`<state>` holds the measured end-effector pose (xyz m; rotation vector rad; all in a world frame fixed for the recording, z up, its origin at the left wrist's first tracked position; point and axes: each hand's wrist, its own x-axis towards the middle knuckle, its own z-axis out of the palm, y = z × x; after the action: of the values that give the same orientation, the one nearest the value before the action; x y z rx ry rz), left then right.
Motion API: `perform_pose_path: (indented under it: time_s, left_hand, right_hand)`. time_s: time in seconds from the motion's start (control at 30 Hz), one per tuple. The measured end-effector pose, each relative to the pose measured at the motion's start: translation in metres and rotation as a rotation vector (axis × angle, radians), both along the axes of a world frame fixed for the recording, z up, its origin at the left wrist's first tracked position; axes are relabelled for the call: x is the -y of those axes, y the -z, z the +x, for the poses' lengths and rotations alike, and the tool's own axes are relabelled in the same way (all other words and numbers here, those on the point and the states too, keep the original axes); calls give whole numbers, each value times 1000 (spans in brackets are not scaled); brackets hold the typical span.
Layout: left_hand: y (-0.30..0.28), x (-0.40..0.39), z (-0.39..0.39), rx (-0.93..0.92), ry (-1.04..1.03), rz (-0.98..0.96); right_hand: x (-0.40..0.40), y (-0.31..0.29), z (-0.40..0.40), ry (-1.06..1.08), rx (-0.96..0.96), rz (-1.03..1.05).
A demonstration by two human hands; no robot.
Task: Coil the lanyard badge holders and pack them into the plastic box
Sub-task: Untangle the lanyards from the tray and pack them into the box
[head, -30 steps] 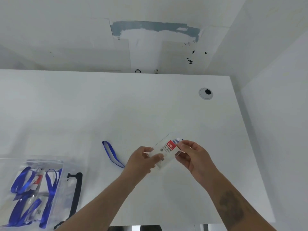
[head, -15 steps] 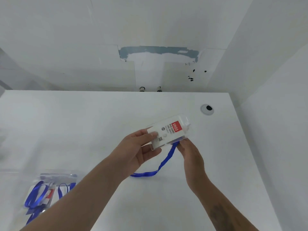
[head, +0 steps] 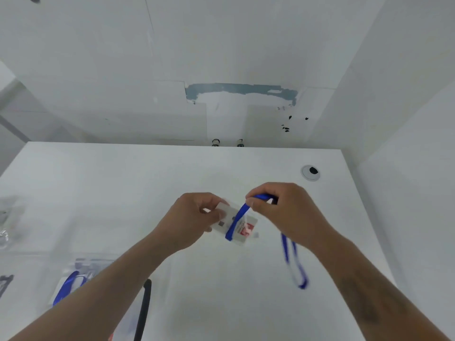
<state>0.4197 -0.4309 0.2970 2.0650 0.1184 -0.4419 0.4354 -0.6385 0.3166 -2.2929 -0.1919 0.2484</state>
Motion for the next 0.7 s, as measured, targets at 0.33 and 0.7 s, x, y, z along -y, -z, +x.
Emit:
perform_pose_path:
  time_s: [0.33,0.7]
  left_hand:
    - [-27,-24,-2,-190,-470,-686]
    - [-21,-88,-30,-16,-241,-162]
  right_hand:
    - [-41,27,-26,58,-293,298]
    - [-89,-32,-20,-52,55,99]
